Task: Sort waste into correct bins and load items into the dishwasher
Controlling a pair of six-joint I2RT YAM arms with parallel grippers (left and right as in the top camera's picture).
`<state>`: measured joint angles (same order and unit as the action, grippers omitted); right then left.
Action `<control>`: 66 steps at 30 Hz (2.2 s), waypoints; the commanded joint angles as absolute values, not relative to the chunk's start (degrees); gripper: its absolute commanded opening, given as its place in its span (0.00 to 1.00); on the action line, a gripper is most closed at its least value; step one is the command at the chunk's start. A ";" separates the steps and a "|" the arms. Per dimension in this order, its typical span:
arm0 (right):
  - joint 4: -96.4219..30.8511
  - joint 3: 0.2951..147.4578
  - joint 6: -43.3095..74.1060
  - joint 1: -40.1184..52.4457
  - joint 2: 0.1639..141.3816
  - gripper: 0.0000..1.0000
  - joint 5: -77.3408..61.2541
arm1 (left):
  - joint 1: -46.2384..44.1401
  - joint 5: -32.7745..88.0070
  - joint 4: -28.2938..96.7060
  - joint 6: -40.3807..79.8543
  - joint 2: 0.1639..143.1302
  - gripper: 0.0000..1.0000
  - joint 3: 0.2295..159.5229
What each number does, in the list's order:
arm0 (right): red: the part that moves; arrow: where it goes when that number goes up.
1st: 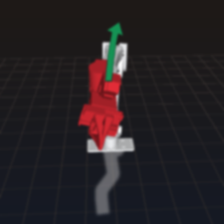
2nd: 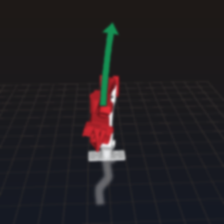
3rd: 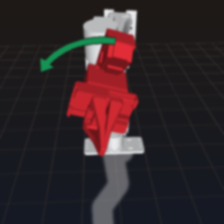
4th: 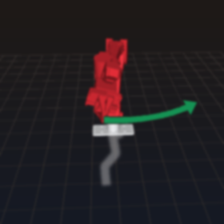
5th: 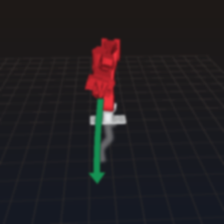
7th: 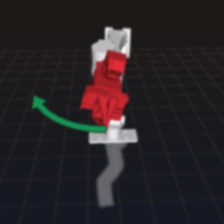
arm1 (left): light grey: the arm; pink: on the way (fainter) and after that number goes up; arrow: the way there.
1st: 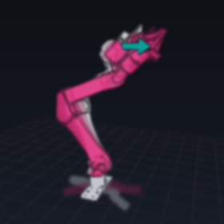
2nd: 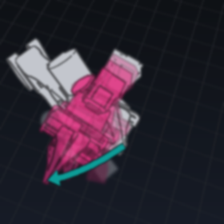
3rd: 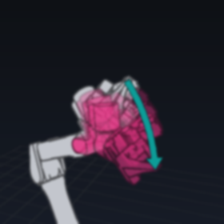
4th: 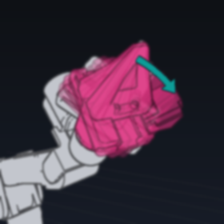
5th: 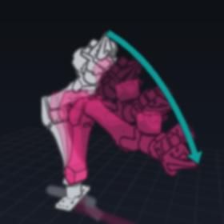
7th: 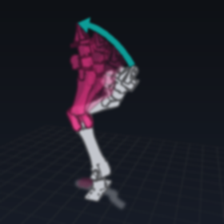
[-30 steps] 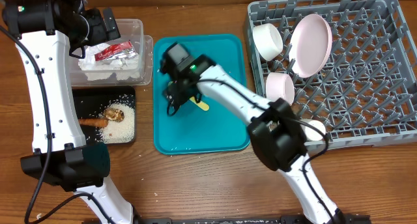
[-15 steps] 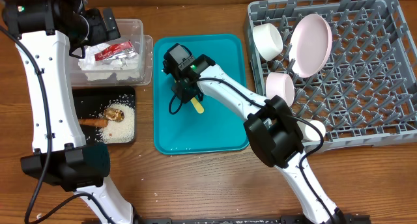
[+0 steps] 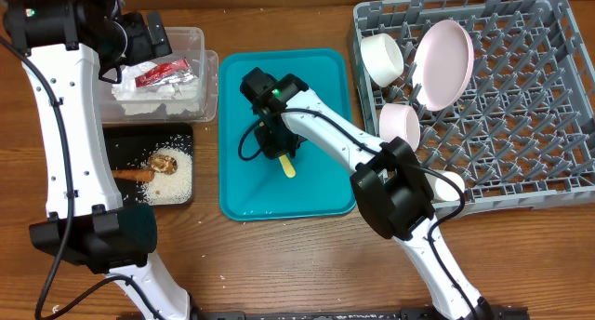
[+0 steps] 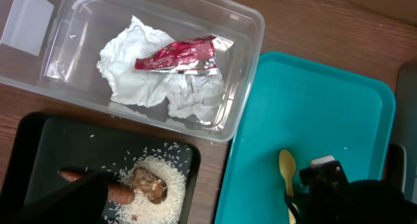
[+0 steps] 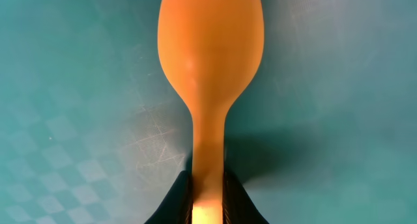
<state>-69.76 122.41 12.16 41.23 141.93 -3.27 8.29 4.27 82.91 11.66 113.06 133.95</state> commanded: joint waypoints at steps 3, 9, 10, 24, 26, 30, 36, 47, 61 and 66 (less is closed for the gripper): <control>-70.57 119.98 16.80 41.23 145.99 0.04 -6.11 | 8.60 4.08 82.85 11.81 113.14 1.00 133.86; -73.38 122.98 16.78 40.29 144.38 0.04 -7.18 | 8.60 4.08 82.85 11.81 113.14 1.00 133.86; -74.00 123.85 16.78 40.07 143.81 0.04 -7.16 | 8.60 4.08 82.85 11.81 113.14 1.00 133.86; -88.12 145.67 16.27 31.24 132.40 0.11 -6.20 | 8.60 4.08 82.85 11.81 113.14 1.00 133.86; -87.61 145.38 12.49 30.61 132.64 0.18 -8.64 | 8.60 4.08 82.85 11.81 113.14 1.00 133.86; -82.76 140.25 4.21 33.17 133.29 0.42 -11.00 | 8.60 4.08 82.85 11.81 113.14 1.00 133.86; -73.58 124.90 -1.89 41.17 133.62 0.61 -8.64 | 8.60 4.08 82.85 11.81 113.14 1.00 133.86; -52.64 106.32 -14.15 50.92 133.62 0.75 3.88 | 8.60 4.08 82.85 11.81 113.14 1.00 133.86; -45.32 105.71 -12.88 49.67 133.62 0.76 25.65 | 8.60 4.08 82.85 11.81 113.14 1.00 133.86; -45.28 105.71 1.58 46.17 133.62 0.80 26.37 | 8.60 4.08 82.85 11.81 113.14 1.00 133.86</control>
<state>-45.08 106.28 -8.34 48.97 133.86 23.24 8.29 4.29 82.91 11.66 113.06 133.95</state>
